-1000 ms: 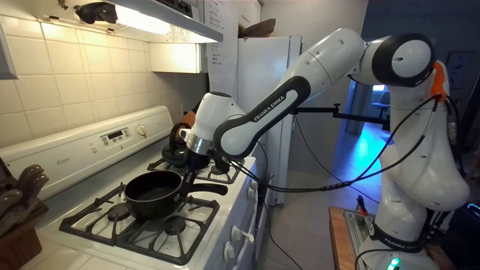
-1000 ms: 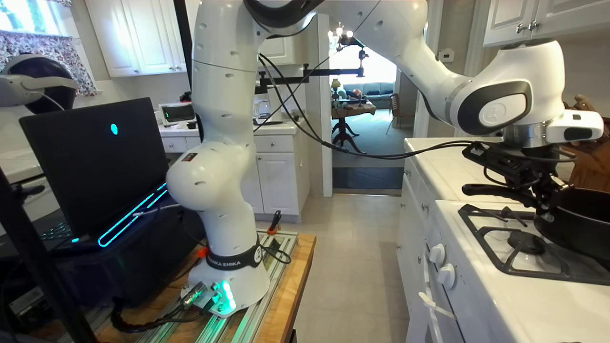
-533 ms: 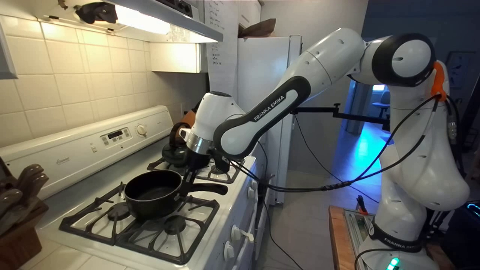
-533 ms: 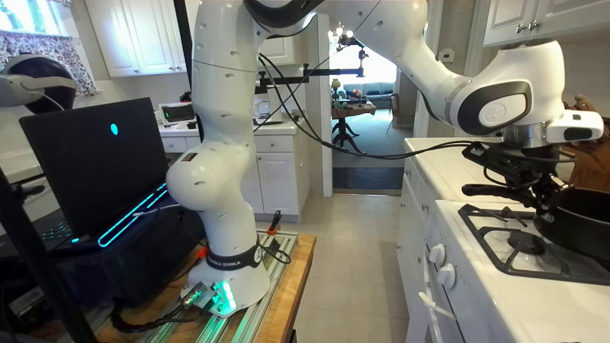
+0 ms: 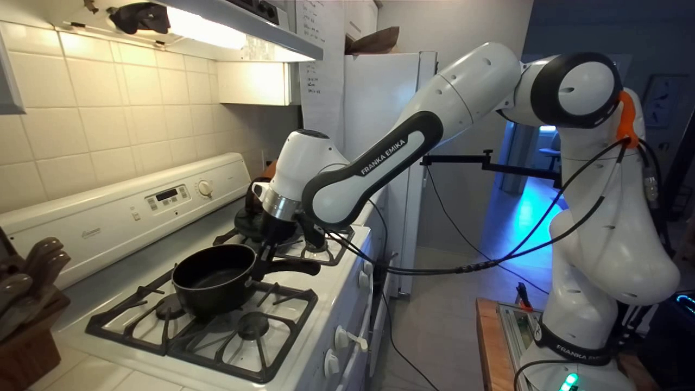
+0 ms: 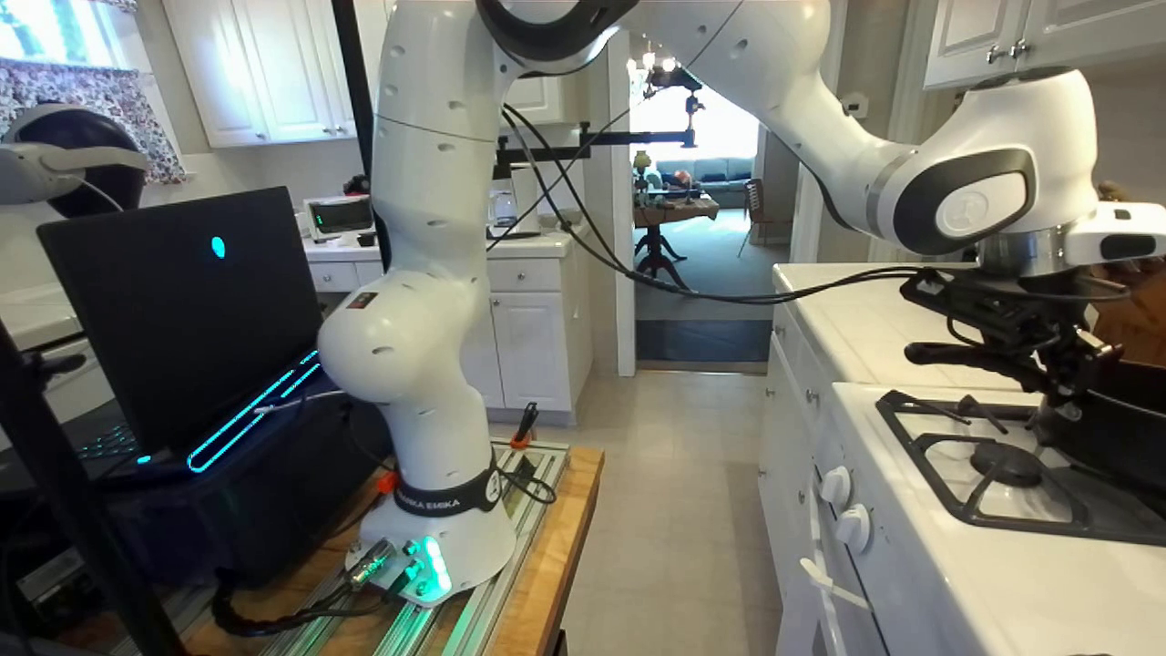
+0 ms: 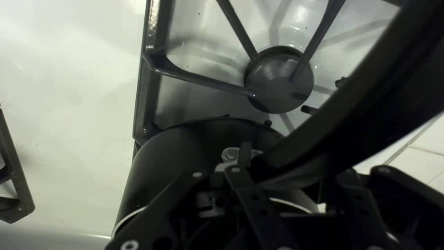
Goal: Move the black pot from the bottom stove plate to the top plate on the left
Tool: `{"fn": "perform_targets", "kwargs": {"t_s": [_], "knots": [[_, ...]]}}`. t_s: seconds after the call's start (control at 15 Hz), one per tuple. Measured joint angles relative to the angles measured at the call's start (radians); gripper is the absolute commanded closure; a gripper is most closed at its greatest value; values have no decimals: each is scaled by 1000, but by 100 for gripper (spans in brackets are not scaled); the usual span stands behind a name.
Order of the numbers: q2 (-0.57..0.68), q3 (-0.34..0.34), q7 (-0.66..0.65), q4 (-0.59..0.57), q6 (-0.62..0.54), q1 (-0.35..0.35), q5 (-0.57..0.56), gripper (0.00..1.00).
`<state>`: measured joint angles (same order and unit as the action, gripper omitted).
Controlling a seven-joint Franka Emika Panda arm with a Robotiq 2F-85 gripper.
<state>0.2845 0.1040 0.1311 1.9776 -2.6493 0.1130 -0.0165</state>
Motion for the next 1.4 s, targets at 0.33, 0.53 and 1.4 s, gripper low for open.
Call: {"fn": "perform_targets", "kwargs": {"t_s": [0.33, 0.53, 1.4], "knots": [[66, 2, 0, -77, 0, 3, -6, 92], [100, 5, 0, -121, -1, 5, -6, 92], [227, 6, 0, -293, -1, 10, -6, 92]]}}
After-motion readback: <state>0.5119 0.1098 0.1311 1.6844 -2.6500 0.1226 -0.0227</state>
